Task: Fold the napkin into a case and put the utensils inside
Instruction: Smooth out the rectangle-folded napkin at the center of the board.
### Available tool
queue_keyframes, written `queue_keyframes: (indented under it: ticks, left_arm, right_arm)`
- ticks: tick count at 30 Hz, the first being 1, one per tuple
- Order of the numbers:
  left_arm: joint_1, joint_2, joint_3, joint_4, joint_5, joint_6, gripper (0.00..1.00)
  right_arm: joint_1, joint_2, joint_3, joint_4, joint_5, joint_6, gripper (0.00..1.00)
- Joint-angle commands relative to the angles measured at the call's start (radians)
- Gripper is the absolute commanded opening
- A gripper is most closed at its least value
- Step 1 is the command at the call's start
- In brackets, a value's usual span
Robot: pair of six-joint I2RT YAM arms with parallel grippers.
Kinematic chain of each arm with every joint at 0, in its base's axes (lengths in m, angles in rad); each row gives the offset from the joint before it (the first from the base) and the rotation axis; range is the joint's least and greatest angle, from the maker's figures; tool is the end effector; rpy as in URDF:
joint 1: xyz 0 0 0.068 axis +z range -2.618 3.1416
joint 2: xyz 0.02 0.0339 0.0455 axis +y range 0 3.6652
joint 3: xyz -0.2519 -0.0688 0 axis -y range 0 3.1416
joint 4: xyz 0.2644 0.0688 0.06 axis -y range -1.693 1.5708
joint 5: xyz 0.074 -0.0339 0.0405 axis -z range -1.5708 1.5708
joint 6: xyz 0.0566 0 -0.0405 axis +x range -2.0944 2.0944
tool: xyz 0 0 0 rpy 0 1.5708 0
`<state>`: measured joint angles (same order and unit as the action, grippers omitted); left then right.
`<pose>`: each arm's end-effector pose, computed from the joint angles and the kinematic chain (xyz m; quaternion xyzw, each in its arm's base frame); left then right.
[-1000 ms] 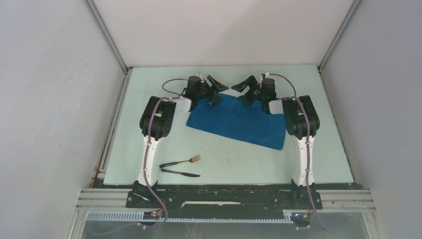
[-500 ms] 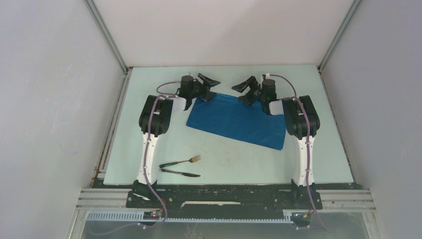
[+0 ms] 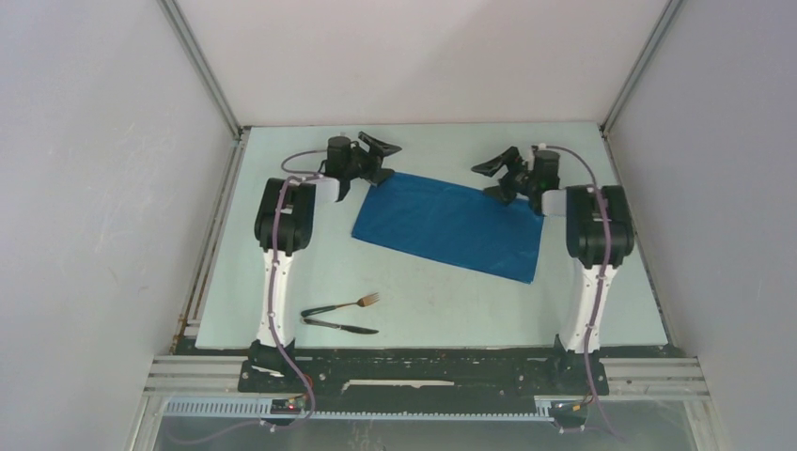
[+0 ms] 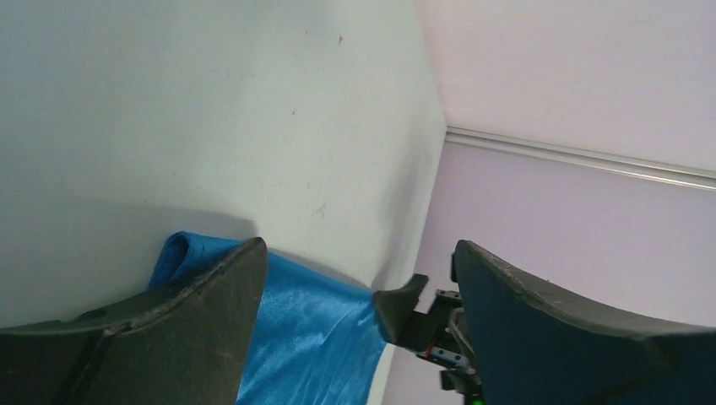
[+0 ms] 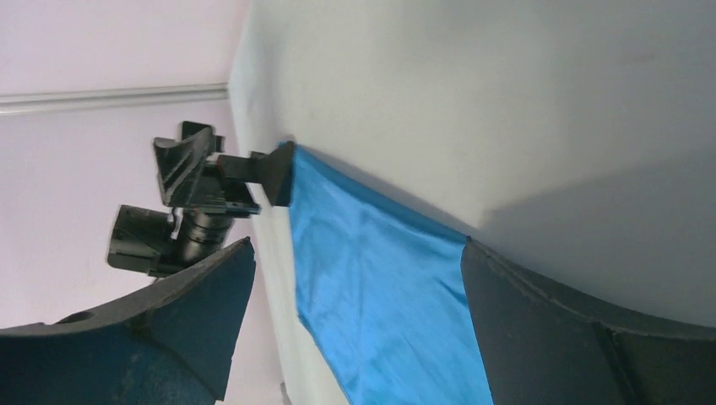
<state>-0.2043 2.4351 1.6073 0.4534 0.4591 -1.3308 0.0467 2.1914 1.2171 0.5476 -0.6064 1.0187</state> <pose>0.5342 -0.1363 0.0773 -0.3213 0.7488 -0.5161 0.2641 0.4723 0.0544 0.0835 0.2319 0.7850 0.4786 0.3176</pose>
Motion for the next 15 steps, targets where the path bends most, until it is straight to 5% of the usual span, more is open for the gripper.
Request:
queue_keyframes:
  ticks: [1, 4, 7, 10, 12, 15]
  left_arm:
    - [0.025, -0.03, 0.084, -0.178, 0.002, 0.124, 0.91]
    - [0.022, -0.09, 0.185, -0.357, 0.011, 0.239, 0.91]
    - [0.01, -0.154, 0.351, -0.657, -0.029, 0.4, 0.91]
    - [-0.007, -0.233, 0.452, -0.924, -0.104, 0.507, 0.91]
    - [-0.012, -0.317, 0.386, -0.979, -0.106, 0.536, 0.91]
    - [-0.016, -0.487, 0.178, -0.994, -0.093, 0.562, 0.92]
  right_arm:
    - [-0.129, -0.222, -0.007, -0.368, -0.072, -0.222, 1.0]
    - [-0.163, -0.406, 0.029, -0.904, 0.174, -0.479, 1.0]
    - [-0.121, -0.531, 0.007, -1.164, 0.478, -0.591, 1.0]
    - [-0.103, -0.64, -0.092, -1.21, 0.58, -0.607, 1.0]
    - [-0.124, -0.711, -0.176, -1.171, 0.555, -0.61, 0.97]
    - [-0.165, -0.745, -0.242, -1.154, 0.478, -0.621, 0.81]
